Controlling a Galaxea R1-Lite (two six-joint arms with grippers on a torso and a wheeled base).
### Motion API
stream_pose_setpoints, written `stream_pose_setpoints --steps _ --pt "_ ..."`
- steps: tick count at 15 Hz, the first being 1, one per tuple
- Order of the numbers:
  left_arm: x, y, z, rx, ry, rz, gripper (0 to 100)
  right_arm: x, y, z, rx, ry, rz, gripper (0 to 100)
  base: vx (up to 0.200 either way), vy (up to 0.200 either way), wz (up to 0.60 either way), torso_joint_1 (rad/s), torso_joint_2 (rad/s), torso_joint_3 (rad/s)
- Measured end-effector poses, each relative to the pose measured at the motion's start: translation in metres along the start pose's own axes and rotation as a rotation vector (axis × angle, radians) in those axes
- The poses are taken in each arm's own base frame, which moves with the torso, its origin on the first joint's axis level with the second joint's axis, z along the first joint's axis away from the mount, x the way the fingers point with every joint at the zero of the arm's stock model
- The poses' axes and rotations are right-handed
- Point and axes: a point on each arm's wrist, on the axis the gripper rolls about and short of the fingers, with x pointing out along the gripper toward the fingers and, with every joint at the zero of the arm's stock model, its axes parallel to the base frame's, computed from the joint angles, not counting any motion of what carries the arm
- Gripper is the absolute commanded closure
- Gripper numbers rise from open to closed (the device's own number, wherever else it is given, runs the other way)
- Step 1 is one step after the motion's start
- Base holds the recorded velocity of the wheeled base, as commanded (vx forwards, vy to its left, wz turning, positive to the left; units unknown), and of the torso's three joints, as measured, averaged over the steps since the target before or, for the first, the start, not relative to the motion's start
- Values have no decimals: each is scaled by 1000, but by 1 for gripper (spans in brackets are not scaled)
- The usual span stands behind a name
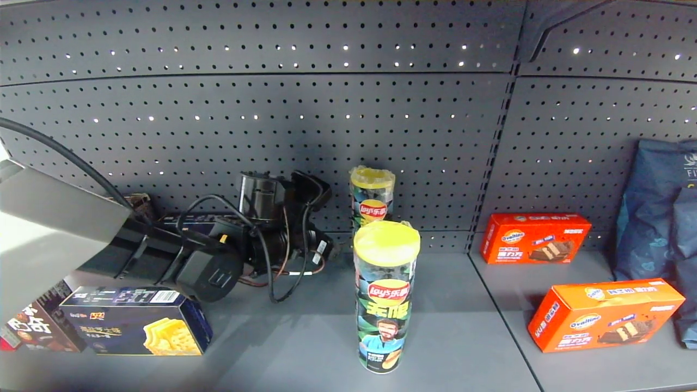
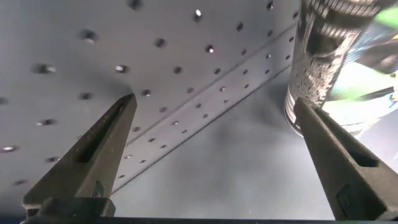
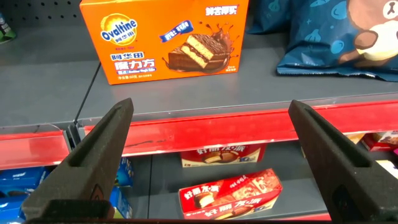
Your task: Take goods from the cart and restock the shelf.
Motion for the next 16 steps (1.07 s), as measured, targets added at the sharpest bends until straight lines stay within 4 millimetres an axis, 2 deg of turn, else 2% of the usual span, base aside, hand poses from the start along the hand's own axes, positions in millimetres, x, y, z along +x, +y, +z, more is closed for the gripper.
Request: stream_pose_setpoints --steps 2,5,7,9,13,14,16 --pt "-16 11 12 -3 -39 24 0 0 0 0 0 0 0 0 0 0 0 0 0 0" --pt "-55 32 31 -16 -86 71 0 0 0 0 0 0 0 0 0 0 0 0 0 0" --pt "-90 46 37 -28 -104 97 0 0 0 0 0 0 0 0 0 0 0 0 0 0" --pt "-137 55 37 -50 -123 110 0 0 0 0 0 0 0 0 0 0 0 0 0 0" --pt "-228 52 24 -128 -207 149 0 0 0 0 0 0 0 0 0 0 0 0 0 0" --pt "-246 47 17 -142 -226 159 0 0 0 0 0 0 0 0 0 0 0 0 0 0" --pt "-277 30 -11 -160 -240 165 0 0 0 0 0 0 0 0 0 0 0 0 0 0"
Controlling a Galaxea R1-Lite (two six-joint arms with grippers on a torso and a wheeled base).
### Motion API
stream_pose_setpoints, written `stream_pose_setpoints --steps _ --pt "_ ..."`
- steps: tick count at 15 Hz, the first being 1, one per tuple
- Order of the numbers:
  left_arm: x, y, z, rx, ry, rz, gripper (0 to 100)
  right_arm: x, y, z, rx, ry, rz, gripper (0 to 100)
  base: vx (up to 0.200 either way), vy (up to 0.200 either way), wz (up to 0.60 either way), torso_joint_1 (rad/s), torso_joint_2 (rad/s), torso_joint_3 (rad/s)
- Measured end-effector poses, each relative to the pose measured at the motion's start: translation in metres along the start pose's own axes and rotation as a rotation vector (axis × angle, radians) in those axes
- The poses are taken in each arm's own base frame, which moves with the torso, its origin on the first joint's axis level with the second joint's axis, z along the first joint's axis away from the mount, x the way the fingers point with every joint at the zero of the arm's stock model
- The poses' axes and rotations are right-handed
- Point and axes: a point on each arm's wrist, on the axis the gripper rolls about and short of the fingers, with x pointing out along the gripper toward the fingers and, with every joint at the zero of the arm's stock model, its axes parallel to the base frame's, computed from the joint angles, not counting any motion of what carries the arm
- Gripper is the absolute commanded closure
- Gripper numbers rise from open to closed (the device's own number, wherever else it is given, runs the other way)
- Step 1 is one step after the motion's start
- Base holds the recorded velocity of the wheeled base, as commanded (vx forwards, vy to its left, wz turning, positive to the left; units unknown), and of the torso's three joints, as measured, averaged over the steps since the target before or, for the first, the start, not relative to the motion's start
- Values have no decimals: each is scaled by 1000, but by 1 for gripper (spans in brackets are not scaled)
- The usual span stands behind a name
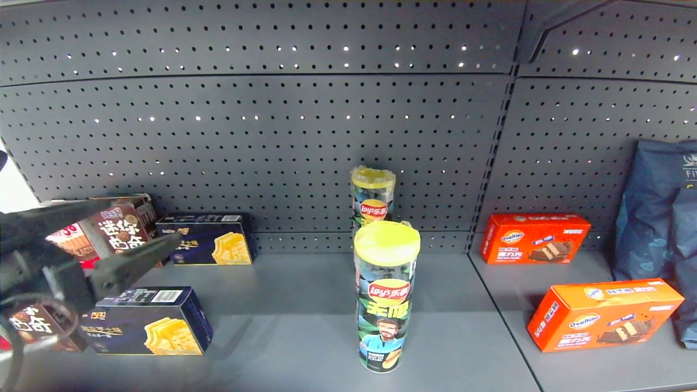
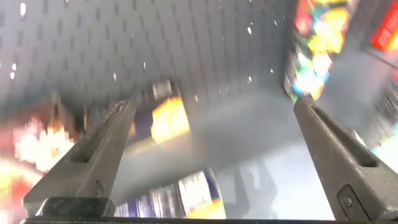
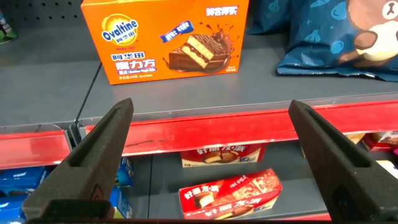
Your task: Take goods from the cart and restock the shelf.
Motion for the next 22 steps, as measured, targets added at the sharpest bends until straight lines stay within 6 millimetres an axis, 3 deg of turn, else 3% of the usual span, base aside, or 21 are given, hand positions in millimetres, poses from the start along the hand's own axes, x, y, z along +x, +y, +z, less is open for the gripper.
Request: stream_pose_setpoints --steps 4,7,9,12,14,16,19,22 --pt "-62 -19 -72 -15 23 0 0 0 0 0 -5 3 42 0 0 0 0 0 0 0" --pt "-85 -29 -115 -14 24 6 0 0 0 0 -10 5 87 0 0 0 0 0 0 0" --pt "-94 -33 -133 -13 16 14 0 -1 -1 4 -5 -7 75 0 0 0 0 0 0 0" --pt "-104 -38 -157 -20 91 8 0 -6 0 55 0 -95 102 0 0 0 0 0 0 0" --pt "-113 -41 -169 -20 132 4 0 3 2 90 -10 -71 196 0 0 0 0 0 0 0" --pt "-119 -43 -168 -29 98 44 0 24 6 114 -28 -8 299 0 0 0 0 0 0 0" --pt "-121 -43 -167 -37 83 75 0 61 22 129 -93 93 486 0 0 0 0 0 0 0" --pt "-119 -42 -167 -44 106 87 0 96 51 130 -146 190 650 0 0 0 0 0 0 0"
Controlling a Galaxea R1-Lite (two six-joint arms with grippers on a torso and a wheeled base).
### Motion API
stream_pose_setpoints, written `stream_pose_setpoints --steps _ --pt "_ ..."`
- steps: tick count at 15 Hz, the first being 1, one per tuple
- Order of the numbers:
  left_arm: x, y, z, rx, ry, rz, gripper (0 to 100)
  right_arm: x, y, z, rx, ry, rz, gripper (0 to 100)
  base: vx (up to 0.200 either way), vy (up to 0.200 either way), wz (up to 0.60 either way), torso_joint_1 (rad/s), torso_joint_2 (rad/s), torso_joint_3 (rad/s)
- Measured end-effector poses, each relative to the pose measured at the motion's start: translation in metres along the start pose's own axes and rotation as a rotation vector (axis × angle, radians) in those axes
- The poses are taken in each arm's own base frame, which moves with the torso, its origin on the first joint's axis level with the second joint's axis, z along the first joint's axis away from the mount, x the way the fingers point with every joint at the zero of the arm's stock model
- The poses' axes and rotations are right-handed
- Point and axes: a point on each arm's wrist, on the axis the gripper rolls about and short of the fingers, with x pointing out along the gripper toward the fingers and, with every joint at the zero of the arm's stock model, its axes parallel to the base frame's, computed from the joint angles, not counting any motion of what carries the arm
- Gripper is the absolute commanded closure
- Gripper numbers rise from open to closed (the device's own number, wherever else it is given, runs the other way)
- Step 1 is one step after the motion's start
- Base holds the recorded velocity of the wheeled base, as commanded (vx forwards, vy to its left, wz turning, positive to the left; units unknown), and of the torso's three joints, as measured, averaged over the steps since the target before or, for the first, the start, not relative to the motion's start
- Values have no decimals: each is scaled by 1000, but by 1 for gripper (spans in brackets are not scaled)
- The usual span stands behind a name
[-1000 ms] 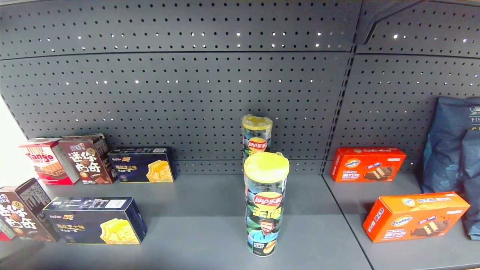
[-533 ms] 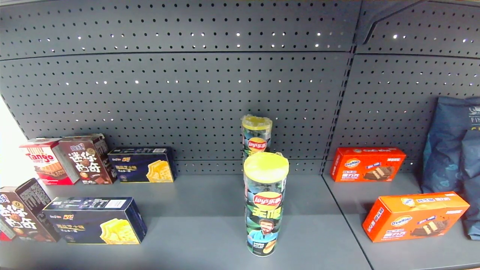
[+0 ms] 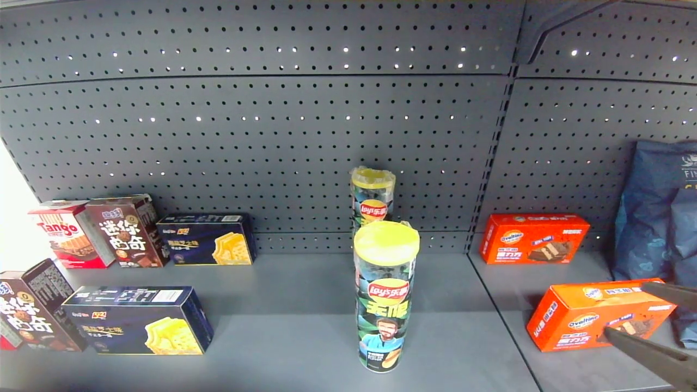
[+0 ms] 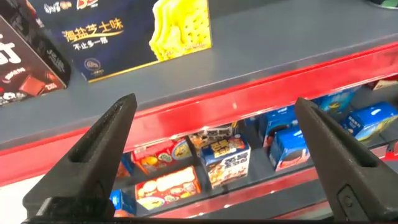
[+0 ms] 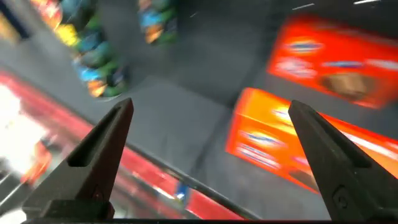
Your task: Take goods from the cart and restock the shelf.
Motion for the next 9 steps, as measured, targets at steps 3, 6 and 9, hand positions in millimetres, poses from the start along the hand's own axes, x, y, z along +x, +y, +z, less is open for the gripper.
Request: stream_pose_setpoints --steps 3,6,9 --pt "2 0 1 -4 27 0 0 38 11 11 -29 88 93 0 0 0 0 0 0 0" --pt "4 1 1 -7 44 5 0 74 23 22 -53 138 154 0 0 0 0 0 0 0" --pt "4 1 1 -8 50 6 0 99 30 29 -63 169 180 0 0 0 0 0 0 0"
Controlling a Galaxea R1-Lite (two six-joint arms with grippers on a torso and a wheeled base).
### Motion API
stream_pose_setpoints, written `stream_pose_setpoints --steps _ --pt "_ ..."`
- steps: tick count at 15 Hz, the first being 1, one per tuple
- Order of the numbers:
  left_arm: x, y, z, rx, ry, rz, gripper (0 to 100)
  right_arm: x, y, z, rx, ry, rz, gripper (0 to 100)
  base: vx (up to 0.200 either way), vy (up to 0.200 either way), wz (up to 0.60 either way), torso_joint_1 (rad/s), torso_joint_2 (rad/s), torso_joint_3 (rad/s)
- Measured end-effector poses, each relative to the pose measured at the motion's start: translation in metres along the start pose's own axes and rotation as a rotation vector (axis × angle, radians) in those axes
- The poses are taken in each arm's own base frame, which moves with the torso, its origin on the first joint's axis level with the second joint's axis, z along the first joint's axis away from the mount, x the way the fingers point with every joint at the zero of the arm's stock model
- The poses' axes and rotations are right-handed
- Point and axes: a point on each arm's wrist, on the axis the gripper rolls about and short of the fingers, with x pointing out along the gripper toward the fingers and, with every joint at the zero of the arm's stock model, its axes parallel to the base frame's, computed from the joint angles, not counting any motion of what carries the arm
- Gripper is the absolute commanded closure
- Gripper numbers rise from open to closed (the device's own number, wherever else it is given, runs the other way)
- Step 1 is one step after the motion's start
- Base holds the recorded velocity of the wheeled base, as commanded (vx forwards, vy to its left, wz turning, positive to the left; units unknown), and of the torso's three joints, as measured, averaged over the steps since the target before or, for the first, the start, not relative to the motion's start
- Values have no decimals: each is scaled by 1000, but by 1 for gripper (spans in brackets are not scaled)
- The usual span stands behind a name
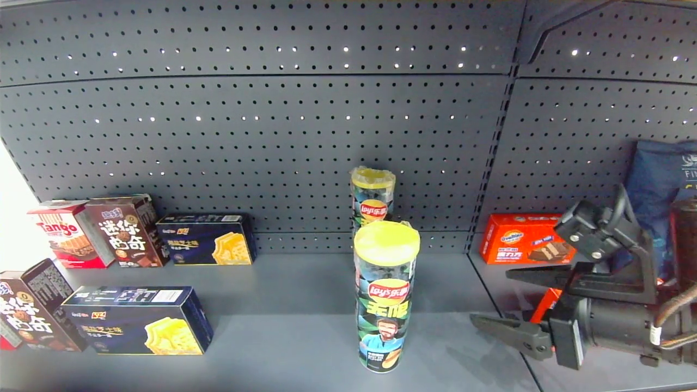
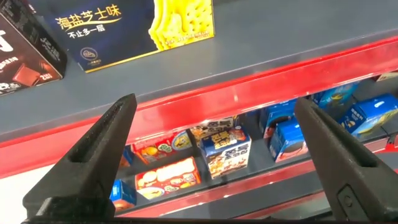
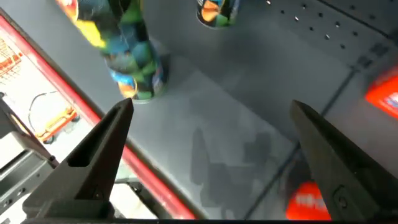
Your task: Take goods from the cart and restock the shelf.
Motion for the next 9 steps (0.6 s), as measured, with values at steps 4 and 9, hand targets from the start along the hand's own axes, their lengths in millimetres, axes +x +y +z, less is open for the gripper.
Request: stream_pose_setpoints --steps 4,9 --pt "1 0 0 -1 7 -1 0 31 0 11 -5 35 17 0 0 0 0 0 0 0" --pt "1 0 0 -3 12 -2 0 55 9 10 -21 84 58 0 0 0 0 0 0 0"
